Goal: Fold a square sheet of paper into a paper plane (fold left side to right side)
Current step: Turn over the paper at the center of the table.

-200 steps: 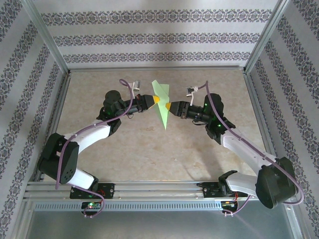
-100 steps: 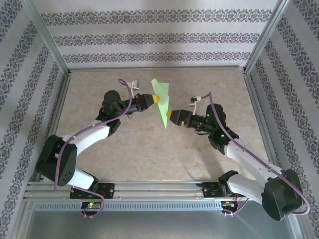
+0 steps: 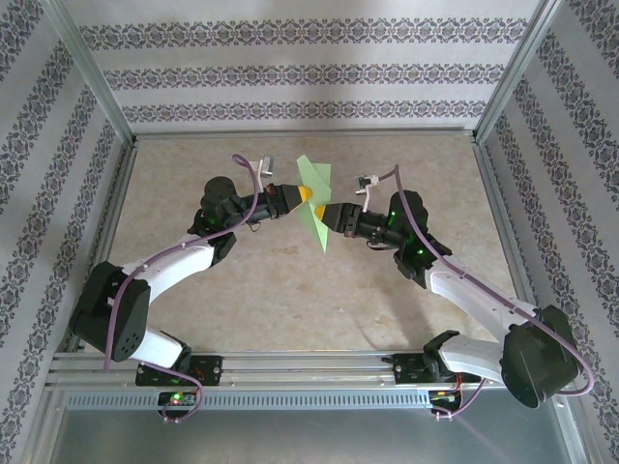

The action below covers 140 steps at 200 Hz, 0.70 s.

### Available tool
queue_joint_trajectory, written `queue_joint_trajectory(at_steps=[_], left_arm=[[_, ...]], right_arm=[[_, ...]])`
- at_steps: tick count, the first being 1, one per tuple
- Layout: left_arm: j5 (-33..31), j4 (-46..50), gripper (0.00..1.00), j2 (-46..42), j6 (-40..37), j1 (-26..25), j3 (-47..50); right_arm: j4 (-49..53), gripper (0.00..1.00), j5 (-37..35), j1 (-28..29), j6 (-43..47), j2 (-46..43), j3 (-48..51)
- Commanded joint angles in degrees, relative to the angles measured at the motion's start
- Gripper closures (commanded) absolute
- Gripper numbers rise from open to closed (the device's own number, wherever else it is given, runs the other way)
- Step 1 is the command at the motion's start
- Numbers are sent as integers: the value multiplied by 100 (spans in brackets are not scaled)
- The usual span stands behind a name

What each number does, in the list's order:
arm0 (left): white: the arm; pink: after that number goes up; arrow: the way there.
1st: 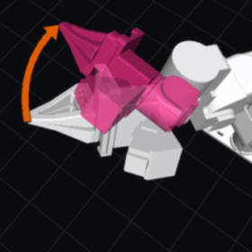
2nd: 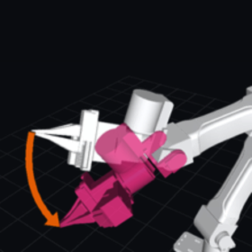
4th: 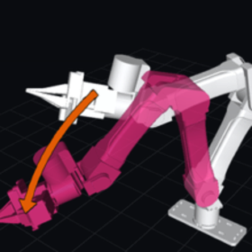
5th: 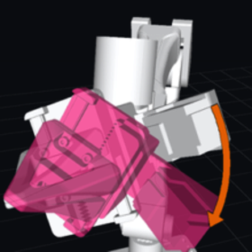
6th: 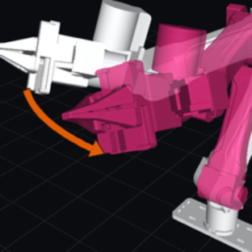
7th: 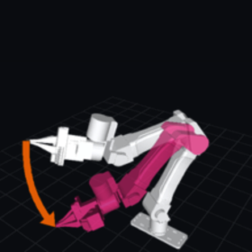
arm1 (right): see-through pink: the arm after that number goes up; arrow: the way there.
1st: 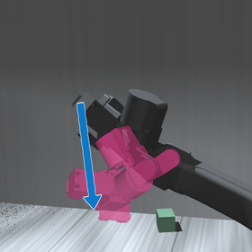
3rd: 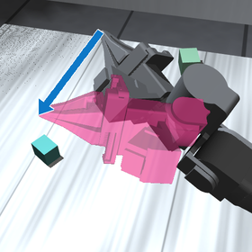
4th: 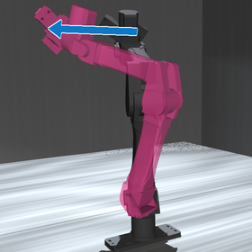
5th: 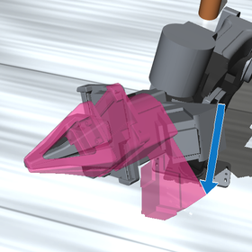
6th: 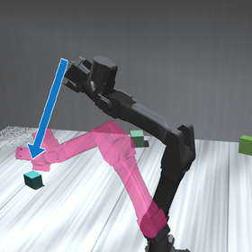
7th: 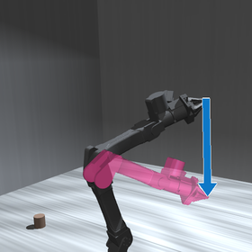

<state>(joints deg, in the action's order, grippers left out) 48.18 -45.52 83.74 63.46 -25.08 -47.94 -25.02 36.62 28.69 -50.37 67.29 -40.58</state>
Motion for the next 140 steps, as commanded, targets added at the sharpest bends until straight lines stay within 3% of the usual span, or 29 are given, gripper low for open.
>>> queue_joint_trajectory(at_steps=[1,35,60,84,105,140], left_arm=[[62,-179,91,31,-61,-59,-144],[-65,454,78,-194,-514,-28,-154],[-588,2088,66,-825,-1541,24,-220],[-1611,3798,49,-1658,-2577,51,-285],[-2788,4728,37,-2455,-3085,77,-145],[-4546,5513,26,-3542,-3383,100,253]], right_arm=[[-141,71,-123,-39,98,-59,-135],[274,87,-322,-39,290,-215,-172],[1149,93,-561,-21,738,-405,-335],[2401,96,-1098,102,1382,-604,-588],[3690,97,-2026,344,2114,-682,-895],[5823,99,-4698,1112,3147,-233,-1836]])
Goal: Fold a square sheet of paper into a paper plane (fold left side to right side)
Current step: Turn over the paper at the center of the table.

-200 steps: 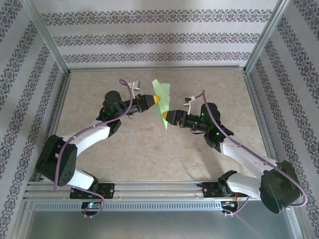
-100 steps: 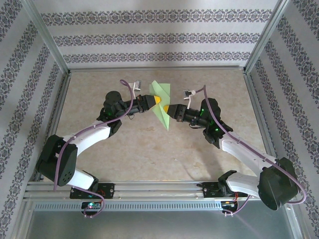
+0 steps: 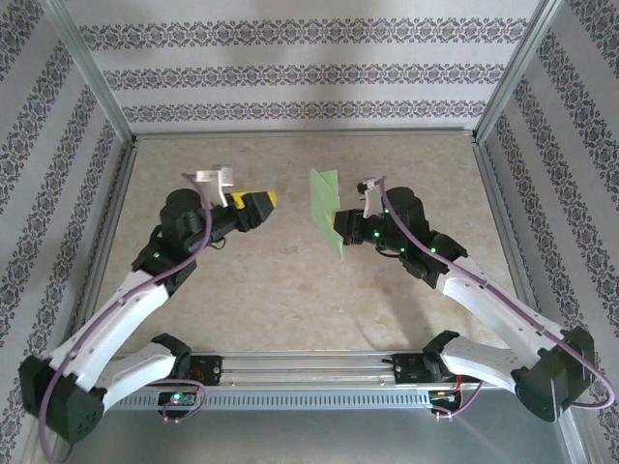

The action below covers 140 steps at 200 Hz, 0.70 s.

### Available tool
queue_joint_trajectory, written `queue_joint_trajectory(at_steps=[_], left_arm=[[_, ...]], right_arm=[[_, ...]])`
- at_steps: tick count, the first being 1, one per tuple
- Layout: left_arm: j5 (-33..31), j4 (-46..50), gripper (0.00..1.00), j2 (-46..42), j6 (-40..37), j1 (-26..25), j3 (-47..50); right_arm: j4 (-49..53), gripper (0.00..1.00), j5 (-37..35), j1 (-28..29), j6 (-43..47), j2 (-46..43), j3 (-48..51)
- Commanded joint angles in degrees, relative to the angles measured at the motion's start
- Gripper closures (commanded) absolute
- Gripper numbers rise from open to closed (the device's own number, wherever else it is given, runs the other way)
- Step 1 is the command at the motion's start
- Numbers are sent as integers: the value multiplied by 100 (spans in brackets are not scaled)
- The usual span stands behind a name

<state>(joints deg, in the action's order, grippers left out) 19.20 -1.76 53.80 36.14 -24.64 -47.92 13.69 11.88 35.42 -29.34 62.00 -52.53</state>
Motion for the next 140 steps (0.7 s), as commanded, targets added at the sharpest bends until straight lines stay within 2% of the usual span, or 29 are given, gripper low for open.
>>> queue_joint_trajectory(at_steps=[1,31,56,95,140], left_arm=[[-1688,1144,26,-573,-647,56,263],[-2714,1560,24,-1203,-651,60,458],[-3306,1831,23,-1569,-600,76,519],[-3617,1925,23,-1872,-603,83,609],[-3496,1992,23,-1856,-599,94,591]], right_arm=[[2005,99,-2312,465,1066,318,-673],[3301,99,-4528,1141,1423,1301,-1545],[3991,99,-5576,1497,1559,2280,-2154],[4570,98,-6144,1857,1622,3935,-2868],[4885,99,-6052,2113,1523,5877,-3660]])
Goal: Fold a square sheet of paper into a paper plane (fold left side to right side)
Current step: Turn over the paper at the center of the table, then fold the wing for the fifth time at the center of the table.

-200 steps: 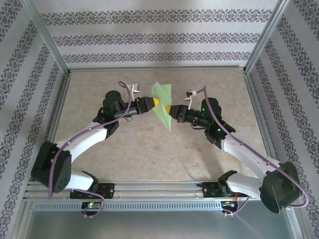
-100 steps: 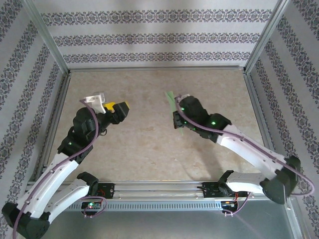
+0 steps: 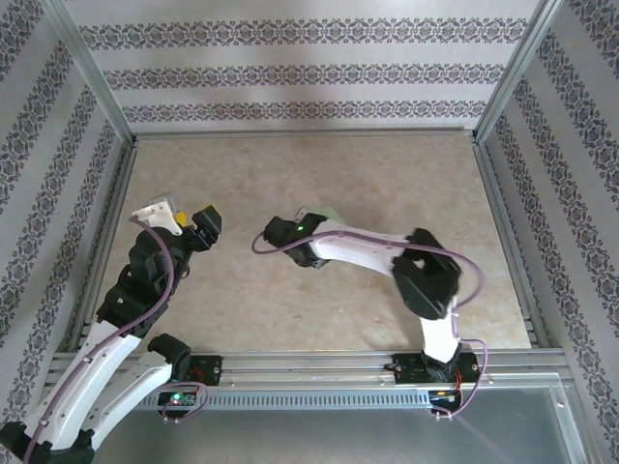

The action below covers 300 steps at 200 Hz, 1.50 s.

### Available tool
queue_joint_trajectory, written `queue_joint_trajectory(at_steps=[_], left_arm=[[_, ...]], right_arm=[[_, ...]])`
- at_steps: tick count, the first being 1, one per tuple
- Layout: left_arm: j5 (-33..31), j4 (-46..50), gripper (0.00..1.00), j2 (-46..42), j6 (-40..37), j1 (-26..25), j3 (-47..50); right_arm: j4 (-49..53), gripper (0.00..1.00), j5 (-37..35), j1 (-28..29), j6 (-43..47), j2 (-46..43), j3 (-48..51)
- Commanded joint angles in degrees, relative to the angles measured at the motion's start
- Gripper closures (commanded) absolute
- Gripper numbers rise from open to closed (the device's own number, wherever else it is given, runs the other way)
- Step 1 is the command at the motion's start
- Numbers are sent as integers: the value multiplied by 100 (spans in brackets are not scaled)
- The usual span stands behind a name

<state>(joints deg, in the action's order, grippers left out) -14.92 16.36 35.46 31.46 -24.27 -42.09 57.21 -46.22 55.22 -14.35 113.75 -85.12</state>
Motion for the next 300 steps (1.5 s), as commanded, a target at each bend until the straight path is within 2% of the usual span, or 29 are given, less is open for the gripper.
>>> queue_joint_trajectory(at_steps=[1,23,51,90,137,154,187,219,254,290,300], left_arm=[[-87,182,23,-22,-132,60,8],[-36,201,23,4,-132,63,5],[68,170,23,78,-149,69,-13],[448,99,23,362,-165,65,-58],[1375,-139,19,1028,-32,79,-94],[1685,-252,19,1339,126,81,-73],[2366,-783,18,2027,531,67,139],[3097,-1547,21,2928,991,50,298],[3874,-2311,27,4165,1351,-73,100],[4334,-3155,32,5352,1755,-292,-187],[4406,-3408,34,5639,1870,-340,-255]], right_arm=[[533,99,-243,133,24,701,-401],[546,96,106,237,38,1109,-608],[425,81,801,283,62,1053,-567],[51,61,1780,245,-11,432,-223],[-535,42,3118,-125,-247,-589,347],[-816,37,3373,-303,-381,-1080,678],[-1445,34,3739,-914,-743,-2212,1518],[-2484,29,4364,-1731,-1207,-3464,2607],[-3576,18,4895,-2517,-1746,-4706,3752],[-4464,2,5619,-3373,-2415,-5668,4762],[-4647,2,5809,-3594,-2582,-5905,4999]])
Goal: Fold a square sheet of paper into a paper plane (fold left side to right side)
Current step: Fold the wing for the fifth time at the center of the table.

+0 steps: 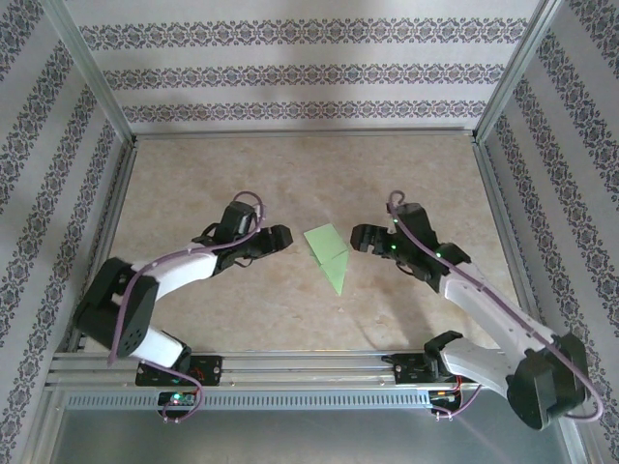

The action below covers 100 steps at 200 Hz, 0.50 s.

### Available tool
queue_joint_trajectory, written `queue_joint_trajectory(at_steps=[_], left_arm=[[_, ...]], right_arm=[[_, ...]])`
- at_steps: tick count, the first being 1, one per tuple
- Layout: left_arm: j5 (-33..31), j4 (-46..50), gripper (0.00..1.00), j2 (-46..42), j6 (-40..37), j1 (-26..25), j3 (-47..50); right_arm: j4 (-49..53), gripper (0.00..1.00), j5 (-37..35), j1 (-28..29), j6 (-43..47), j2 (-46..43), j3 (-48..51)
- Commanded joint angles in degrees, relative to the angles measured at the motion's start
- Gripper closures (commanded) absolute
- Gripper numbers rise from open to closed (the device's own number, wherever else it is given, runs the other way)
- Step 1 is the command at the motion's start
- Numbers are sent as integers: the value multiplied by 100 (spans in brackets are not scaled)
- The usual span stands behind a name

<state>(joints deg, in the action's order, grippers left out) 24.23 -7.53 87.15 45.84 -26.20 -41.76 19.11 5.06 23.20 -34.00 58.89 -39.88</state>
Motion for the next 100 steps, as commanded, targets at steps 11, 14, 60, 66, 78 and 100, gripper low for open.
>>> queue_joint_trajectory(at_steps=[11,14,60,66,78,100], left_arm=[[528,-1214,35,753,535,-208,-378],[534,-1268,36,822,547,-217,-407],[707,-1688,41,1668,800,-380,-807],[706,-1670,41,1746,816,-388,-857],[719,-1679,43,1912,834,-408,-951],[818,-1783,50,2178,881,-439,-1108]], right_arm=[[-988,2,886,-639,-770,-639,708],[-1021,2,944,-702,-802,-703,762],[-1087,2,1446,-1408,-1069,-1456,1265],[-1066,2,1482,-1463,-1072,-1521,1288],[-1029,2,1569,-1549,-1082,-1611,1321],[-1022,2,1731,-1677,-1087,-1688,1340]])
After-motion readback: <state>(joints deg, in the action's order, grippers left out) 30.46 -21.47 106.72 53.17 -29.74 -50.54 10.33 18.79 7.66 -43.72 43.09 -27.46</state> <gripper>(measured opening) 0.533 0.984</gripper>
